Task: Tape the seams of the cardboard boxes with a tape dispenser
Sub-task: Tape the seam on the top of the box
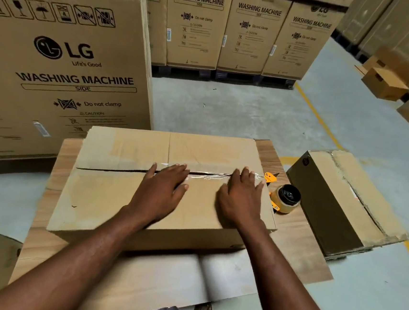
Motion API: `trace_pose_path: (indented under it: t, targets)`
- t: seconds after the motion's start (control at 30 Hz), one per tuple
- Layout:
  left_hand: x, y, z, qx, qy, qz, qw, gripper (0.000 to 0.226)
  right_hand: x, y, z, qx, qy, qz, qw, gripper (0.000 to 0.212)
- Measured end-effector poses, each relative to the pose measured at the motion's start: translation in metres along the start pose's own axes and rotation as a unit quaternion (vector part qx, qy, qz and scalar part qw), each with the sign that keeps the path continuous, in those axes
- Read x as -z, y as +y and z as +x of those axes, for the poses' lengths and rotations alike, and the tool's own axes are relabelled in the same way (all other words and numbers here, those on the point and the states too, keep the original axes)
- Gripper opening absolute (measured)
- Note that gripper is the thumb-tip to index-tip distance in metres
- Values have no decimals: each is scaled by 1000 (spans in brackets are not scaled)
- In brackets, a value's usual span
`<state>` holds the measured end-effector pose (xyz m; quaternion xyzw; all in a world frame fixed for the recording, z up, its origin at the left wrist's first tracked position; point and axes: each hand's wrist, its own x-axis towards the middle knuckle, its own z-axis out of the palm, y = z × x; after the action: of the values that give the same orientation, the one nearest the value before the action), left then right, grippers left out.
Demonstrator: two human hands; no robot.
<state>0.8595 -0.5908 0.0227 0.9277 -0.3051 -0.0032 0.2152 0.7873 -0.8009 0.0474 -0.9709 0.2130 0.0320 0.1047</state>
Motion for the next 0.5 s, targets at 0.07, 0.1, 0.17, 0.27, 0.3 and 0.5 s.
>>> trace_pose_path:
  t: [0.07,0.1,0.17,0.27,0.3,0.5]
  targets:
    - [0,6,6,-15,-13,-1,1000,53,-5,-35,-4,50,-8,42,998,62]
    - [-1,7,8,-28,-25,0,999,54,-10,-52,-7,85,-17,74,993,60]
    - [2,-3,8,-48,-39,-8,998,53,-21,-71,-13,127,-26,97,987,59]
    - [18,-37,-5,-46,-17,-24,998,48,-26,-60,-14,103,-2,95,990,62]
    - [24,-50,-11,-34,-5,-28,999,45,-25,-50,-13,82,9,99,992,62]
    - [52,-101,-40,25,68,-35,997,34,-13,-47,-6,-28,29,45,998,56]
